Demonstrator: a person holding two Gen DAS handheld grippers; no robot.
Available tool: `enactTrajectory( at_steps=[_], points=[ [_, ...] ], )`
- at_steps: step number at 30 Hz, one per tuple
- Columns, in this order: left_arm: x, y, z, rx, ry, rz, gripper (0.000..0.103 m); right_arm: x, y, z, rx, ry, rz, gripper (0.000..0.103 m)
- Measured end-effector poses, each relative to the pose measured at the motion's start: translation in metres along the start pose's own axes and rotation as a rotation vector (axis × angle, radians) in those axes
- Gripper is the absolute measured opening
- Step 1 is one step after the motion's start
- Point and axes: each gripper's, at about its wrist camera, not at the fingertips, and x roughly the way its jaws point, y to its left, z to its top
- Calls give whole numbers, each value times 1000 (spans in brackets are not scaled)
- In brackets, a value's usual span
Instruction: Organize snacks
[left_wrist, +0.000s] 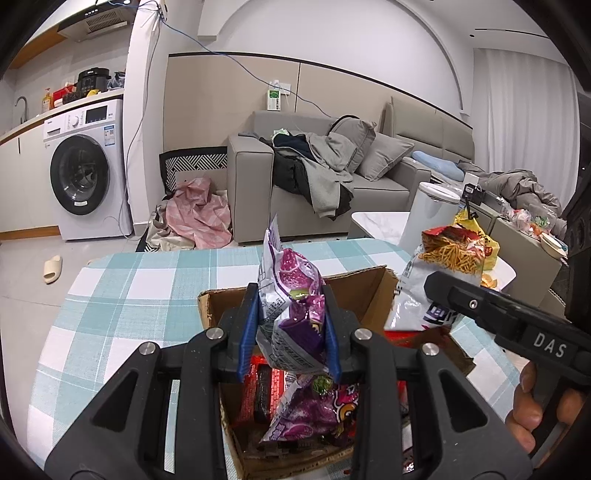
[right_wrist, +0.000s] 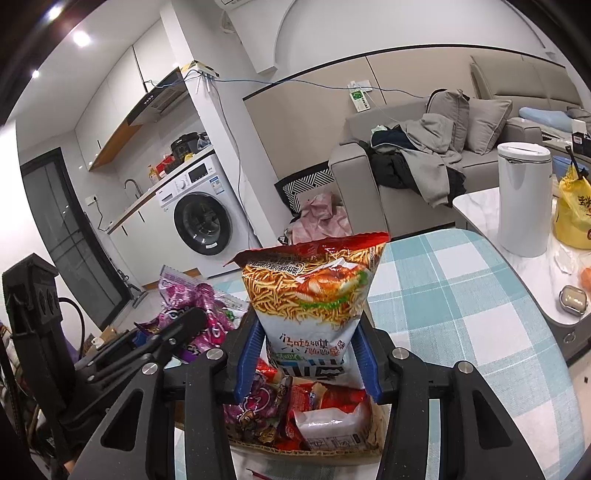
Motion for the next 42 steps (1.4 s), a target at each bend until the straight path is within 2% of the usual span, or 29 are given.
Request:
enactTrajectory(
  at_steps=[15,21,24,26,28,30,32,42],
  points=[
    [43,-1,-15,7,66,-10,28,33,3,-5,-36,88,-4,47],
    [44,-2,-19,17,85,-2,32,31,2,-3,-42,79,-22,55],
    [39,0,-19,8,94,13,46,24,0,-2,-37,57,-21,66],
    [32,2,-20,-1,96,11,70,18,-1,-2,-49,46,-27,71],
    [24,4,-21,-11,85,13,86,11,-3,-3,-58,45,-21,83],
    [13,6,-23,-13,81,15,89,5,-5,-5,-59,55,-11,99],
    [1,9,-27,-23,90,34,103,-2,-5,-8,-70,62,-15,102],
    [-53,19,-49,-58,80,36,102,-34,0,-24,-118,80,-12,103]
  ],
)
